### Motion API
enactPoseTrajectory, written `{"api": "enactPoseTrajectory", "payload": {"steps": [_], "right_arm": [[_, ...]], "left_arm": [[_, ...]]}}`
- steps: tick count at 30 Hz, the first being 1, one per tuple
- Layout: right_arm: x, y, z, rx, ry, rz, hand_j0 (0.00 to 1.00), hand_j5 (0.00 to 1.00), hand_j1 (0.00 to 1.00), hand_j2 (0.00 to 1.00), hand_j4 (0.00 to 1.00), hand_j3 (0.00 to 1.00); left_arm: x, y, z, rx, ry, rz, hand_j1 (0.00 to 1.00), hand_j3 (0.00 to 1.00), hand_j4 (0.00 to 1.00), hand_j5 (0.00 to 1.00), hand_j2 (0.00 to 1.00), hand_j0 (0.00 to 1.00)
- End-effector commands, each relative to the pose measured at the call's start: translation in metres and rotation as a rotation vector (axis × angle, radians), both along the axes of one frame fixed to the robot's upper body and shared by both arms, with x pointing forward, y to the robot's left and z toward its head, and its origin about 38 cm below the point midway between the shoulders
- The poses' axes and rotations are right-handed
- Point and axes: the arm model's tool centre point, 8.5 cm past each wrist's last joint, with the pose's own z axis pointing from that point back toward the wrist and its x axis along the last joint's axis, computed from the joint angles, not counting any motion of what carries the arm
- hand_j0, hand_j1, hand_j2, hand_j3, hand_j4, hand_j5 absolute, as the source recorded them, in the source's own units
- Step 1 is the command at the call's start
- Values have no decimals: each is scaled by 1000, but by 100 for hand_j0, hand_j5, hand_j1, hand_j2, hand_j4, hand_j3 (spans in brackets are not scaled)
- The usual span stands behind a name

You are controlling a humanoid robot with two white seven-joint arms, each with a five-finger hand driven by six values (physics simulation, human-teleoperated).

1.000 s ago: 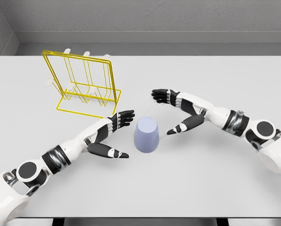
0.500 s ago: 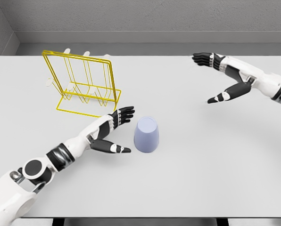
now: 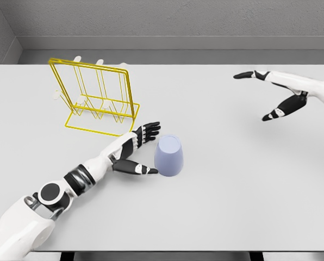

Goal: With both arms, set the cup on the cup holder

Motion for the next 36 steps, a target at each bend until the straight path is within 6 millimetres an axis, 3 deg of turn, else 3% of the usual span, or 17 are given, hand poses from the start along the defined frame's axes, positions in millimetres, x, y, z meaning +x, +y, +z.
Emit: {"api": "enactPoseTrajectory", "payload": {"steps": [1, 20, 23, 34, 36], "right_arm": [[-1, -6, 1, -34, -8, -11, 100, 100, 100, 100, 100, 100], [-2, -4, -4, -40, 5, 0, 100, 100, 100, 100, 100, 100], [-2, -4, -4, -40, 5, 0, 100, 100, 100, 100, 100, 100], [-1, -2, -3, -38, 2, 3, 100, 100, 100, 100, 100, 100], [-1, -2, -3, -37, 2, 3, 100, 100, 100, 100, 100, 100]], "left_arm": [[2, 1, -6, 2, 16, 12, 100, 100, 100, 100, 100, 100], [-3, -22, -7, -16, 9, -20, 100, 100, 100, 100, 100, 100], [-3, -33, -6, -20, -6, -29, 100, 100, 100, 100, 100, 100], [-3, -36, -5, -26, -7, -31, 100, 100, 100, 100, 100, 100], [-3, -36, -5, -26, -7, -30, 91, 91, 91, 91, 91, 91]]}}
